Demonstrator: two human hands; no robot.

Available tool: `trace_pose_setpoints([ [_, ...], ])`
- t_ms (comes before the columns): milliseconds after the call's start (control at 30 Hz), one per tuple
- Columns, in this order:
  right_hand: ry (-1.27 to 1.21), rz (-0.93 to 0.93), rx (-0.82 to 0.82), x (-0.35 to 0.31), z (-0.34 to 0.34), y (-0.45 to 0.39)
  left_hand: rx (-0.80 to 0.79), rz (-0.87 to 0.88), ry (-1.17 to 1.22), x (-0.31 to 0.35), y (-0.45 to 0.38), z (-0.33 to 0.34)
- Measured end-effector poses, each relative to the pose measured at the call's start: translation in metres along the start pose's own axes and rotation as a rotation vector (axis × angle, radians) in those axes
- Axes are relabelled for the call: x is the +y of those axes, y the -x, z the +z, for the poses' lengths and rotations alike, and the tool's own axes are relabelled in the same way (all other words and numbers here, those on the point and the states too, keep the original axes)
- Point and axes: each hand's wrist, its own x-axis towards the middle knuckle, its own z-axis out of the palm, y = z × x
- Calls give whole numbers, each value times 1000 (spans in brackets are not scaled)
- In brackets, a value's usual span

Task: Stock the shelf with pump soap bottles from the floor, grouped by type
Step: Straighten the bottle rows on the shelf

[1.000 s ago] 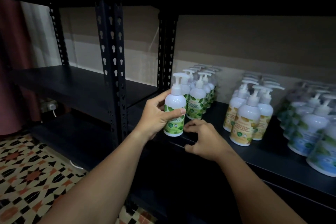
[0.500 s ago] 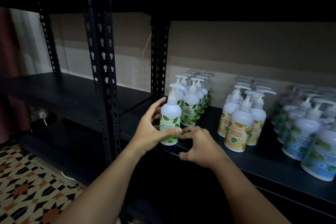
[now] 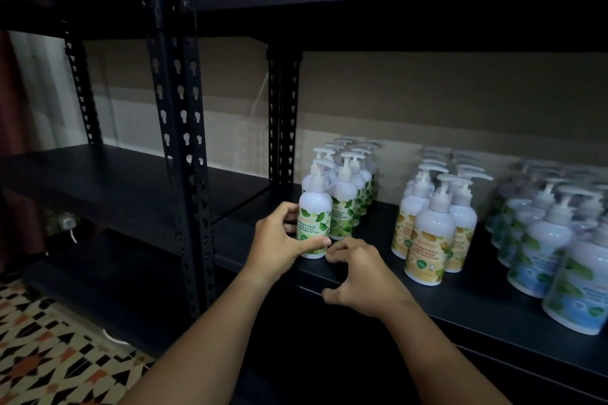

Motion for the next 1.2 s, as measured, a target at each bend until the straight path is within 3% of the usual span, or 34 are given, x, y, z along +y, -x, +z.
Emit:
trace_pose_setpoints([
  [1200,28,6,-18,1,1,0,-3,42,-63,-27,-28,18],
])
